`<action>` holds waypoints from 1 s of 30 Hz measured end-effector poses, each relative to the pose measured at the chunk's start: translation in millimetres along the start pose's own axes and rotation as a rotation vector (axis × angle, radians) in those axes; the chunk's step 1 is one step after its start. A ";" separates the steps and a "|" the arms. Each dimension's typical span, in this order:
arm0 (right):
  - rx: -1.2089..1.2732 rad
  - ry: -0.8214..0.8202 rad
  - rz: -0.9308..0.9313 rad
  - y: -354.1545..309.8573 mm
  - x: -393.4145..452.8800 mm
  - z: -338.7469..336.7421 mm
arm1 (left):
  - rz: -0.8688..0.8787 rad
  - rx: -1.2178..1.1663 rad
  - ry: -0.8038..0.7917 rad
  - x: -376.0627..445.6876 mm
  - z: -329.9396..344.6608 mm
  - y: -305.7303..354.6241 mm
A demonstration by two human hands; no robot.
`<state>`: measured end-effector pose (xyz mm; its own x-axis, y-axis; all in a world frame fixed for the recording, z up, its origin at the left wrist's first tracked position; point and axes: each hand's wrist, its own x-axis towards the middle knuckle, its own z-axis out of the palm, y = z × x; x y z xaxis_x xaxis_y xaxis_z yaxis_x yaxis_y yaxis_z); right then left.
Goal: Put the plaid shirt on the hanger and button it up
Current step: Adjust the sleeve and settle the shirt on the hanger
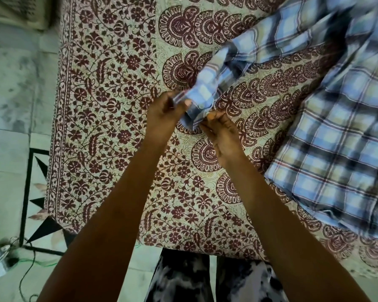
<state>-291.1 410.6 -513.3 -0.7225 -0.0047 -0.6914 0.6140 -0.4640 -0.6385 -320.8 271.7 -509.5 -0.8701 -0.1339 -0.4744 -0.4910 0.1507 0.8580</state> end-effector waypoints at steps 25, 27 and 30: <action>-0.019 0.155 -0.051 16.5 25.3 58.2 | -0.139 -0.271 0.192 36.7 -41.9 21.2; -0.153 0.218 -0.113 24.5 36.0 67.9 | -0.152 -0.235 0.258 42.8 -47.6 9.3; -0.452 0.334 -0.211 39.3 48.4 74.7 | -0.176 -0.083 0.339 53.8 -51.7 -11.4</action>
<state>-325.6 325.9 -546.6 -0.7496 0.3595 -0.5558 0.5951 -0.0015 -0.8036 -359.8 212.2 -534.6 -0.7025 -0.4688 -0.5354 -0.6139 0.0186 0.7892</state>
